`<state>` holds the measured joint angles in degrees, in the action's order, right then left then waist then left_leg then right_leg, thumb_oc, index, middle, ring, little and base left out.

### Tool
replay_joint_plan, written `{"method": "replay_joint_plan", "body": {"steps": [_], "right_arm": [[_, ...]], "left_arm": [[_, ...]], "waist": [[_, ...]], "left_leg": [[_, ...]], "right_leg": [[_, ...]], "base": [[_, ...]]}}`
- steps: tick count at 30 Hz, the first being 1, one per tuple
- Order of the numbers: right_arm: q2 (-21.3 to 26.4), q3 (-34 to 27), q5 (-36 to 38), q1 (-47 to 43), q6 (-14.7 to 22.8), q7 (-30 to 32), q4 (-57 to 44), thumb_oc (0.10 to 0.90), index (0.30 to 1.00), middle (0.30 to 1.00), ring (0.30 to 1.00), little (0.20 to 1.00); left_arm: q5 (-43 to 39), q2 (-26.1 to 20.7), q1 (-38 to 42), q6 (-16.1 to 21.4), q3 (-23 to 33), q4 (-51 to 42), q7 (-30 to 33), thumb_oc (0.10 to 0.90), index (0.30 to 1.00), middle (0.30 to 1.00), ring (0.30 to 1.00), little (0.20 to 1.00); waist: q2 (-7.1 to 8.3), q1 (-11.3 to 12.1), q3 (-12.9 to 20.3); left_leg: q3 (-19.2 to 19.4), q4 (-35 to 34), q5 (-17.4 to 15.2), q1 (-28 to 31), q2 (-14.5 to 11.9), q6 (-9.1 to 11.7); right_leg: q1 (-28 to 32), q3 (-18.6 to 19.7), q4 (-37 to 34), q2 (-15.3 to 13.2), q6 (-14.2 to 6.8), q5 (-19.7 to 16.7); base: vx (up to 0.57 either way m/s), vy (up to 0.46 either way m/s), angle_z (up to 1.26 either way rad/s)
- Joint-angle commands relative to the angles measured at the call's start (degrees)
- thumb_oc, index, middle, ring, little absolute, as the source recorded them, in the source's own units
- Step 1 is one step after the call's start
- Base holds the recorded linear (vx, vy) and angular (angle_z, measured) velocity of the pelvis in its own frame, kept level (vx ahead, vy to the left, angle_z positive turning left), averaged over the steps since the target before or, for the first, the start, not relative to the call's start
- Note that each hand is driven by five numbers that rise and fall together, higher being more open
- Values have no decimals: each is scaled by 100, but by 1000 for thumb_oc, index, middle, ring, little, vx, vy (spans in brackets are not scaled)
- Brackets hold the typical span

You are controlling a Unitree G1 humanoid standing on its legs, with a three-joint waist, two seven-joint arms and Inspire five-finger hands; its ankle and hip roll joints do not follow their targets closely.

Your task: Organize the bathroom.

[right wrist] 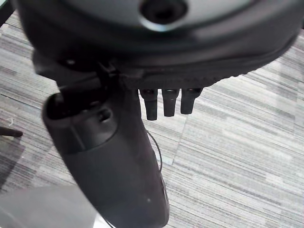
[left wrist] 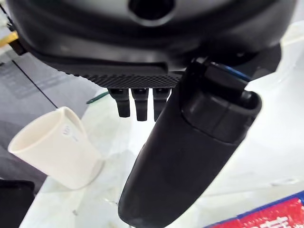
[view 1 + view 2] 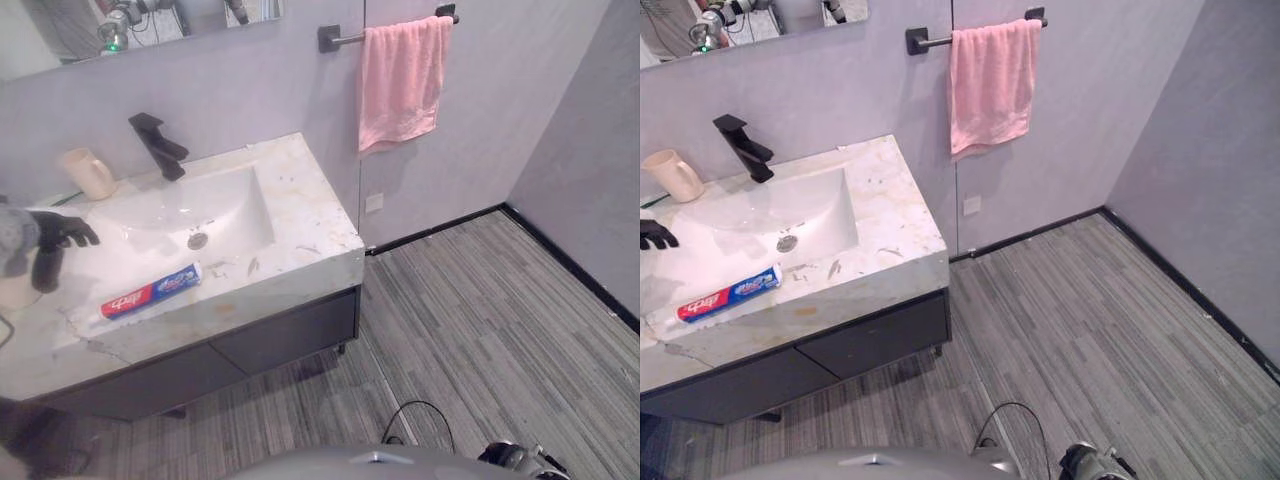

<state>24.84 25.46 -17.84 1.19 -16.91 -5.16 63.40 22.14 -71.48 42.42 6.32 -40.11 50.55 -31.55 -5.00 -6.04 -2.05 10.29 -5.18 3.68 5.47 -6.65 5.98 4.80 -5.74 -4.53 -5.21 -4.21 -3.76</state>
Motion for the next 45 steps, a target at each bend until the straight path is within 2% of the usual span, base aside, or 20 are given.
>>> {"method": "replay_joint_plan", "body": {"steps": [1,9,11,12,15,18,19,27,30,31,32,33,34,35,37,38,39,43,44,45], "right_arm": [[73,261,-299,-192,-112,102,356,800,900,900,900,900],[11,278,-285,-185,-99,100,408,800,900,900,900,900],[7,301,-261,-150,-71,115,410,800,900,900,900,900],[8,321,-228,-120,-61,115,409,800,900,900,900,900],[15,314,-212,-62,-52,117,376,800,900,900,900,900],[-3,291,-179,21,-20,161,356,800,900,900,900,900],[1,282,-160,52,15,187,348,800,900,900,900,900],[32,304,-286,37,136,167,310,800,900,900,900,900],[46,344,-333,29,126,126,273,800,900,900,900,900],[58,366,-328,37,89,90,220,800,900,900,900,900],[105,358,-216,85,40,64,136,800,900,900,900,900],[165,329,-248,116,34,23,124,800,900,900,900,900],[196,317,-237,121,39,24,134,800,900,900,900,900],[230,287,-246,128,69,30,154,800,900,900,900,900],[263,261,-260,129,104,60,200,800,900,900,900,900],[280,250,-244,115,119,93,239,800,900,900,900,900],[321,189,-107,17,100,159,336,800,900,900,900,900],[351,84,-126,-83,103,52,477,800,900,900,900,900],[352,78,-94,-82,92,51,492,800,900,900,900,900],[347,58,-57,-70,77,88,510,800,900,900,900,900]], "left_arm": [[-44,-328,531,-295,688,333,465,800,900,900,900,900],[216,-201,518,-799,846,294,1332,800,900,900,900,900],[133,-269,621,-924,890,190,1854,800,900,900,900,900],[26,-337,801,-1007,915,51,2339,800,900,900,900,900],[-21,-480,1195,-1137,845,-264,2291,800,900,900,900,900],[-151,-679,1560,-1303,764,-809,1824,800,900,900,900,900],[-118,-777,1718,-1502,769,-1189,1431,800,900,900,900,900],[-178,-1083,2109,-1556,593,-1318,1166,800,900,900,900,900],[-247,-1176,2220,-1504,524,-1298,1098,800,900,900,900,900],[-295,-1197,2297,-1494,474,-1298,1055,800,900,900,900,900],[-331,-1197,2366,-1471,442,-1355,1032,800,900,900,900,900],[-505,-1234,2422,-1369,454,-1408,1017,800,900,900,900,900],[-514,-1259,2421,-1335,473,-1443,1004,800,900,900,900,900],[-500,-1246,2381,-1325,527,-1478,1008,800,900,900,900,900],[-530,-1199,2361,-1319,540,-1449,1072,800,900,900,900,900],[-553,-1178,2357,-1296,546,-1407,1114,800,900,900,900,900],[-628,-1123,2424,-1287,498,-1398,1119,800,900,900,900,900],[-664,-1015,2675,-1239,321,-1350,1189,800,900,900,900,900],[-702,-983,2810,-1183,204,-1323,1230,800,900,900,900,900],[-701,-951,2861,-1152,169,-1333,1223,800,900,900,900,900]], "waist": [[67,-54,84],[114,-58,117],[128,-59,120],[138,-64,120],[154,-76,129],[170,-61,139],[177,-47,147],[178,-11,185],[152,11,183],[121,13,173],[109,51,115],[195,79,22],[224,79,-6],[260,15,-26],[276,-49,-7],[297,-85,-34],[332,-140,-18],[293,-219,0],[267,-233,-8],[207,-269,13]], "left_leg": [[581,155,-86,202,-185,-189],[595,122,-74,198,-187,-189],[585,114,-67,185,-187,-187],[569,108,-73,183,-186,-191],[558,114,-80,174,-190,-199],[513,121,-90,168,-197,-201],[460,119,-92,170,-206,-196],[402,298,-126,164,-282,-178],[406,504,46,87,-411,-107],[434,561,312,15,-574,1],[334,683,820,-176,-818,168],[253,674,995,-340,-991,237],[340,682,1013,-355,-1046,252],[633,810,1038,-327,-1128,282],[741,981,980,-245,-1140,385],[838,1247,1051,-264,-1164,343],[786,1856,999,-298,-1043,337],[899,1690,741,-125,-726,189],[1027,1500,618,-102,-637,130],[1109,1369,404,6,-621,188]], "right_leg": [[-238,197,-47,-268,-304,-186],[-249,185,-47,-255,-286,-180],[-254,178,-47,-252,-279,-178],[-255,174,-47,-250,-274,-175],[-252,189,-41,-245,-269,-163],[-241,200,-16,-232,-256,-127],[-228,206,-2,-220,-247,-105],[-182,239,93,-170,-194,-2],[-189,204,199,-92,-117,87],[-193,120,268,17,-42,150],[-133,73,259,167,41,179],[-82,-6,175,223,96,148],[-80,-80,142,211,99,133],[-90,-222,72,198,122,96],[-61,-243,13,189,123,140],[-128,-279,27,200,198,62],[-262,-267,20,208,270,-48],[-404,-281,-4,194,230,-142],[-423,-341,-5,161,185,-150],[-381,-378,-13,134,115,-51]], "base": [[0,0,0],[11,-1,-4],[0,0,0],[0,0,0],[10,-24,1],[10,-25,5],[3,-32,2],[-24,-70,-1],[-33,-119,2],[-26,-162,8],[-89,-229,24],[-110,-165,31],[-164,-95,54],[-85,-8,58],[-81,12,56],[-225,-5,44],[-221,-6,33],[-95,73,48],[4,81,65],[9,76,66]]}}
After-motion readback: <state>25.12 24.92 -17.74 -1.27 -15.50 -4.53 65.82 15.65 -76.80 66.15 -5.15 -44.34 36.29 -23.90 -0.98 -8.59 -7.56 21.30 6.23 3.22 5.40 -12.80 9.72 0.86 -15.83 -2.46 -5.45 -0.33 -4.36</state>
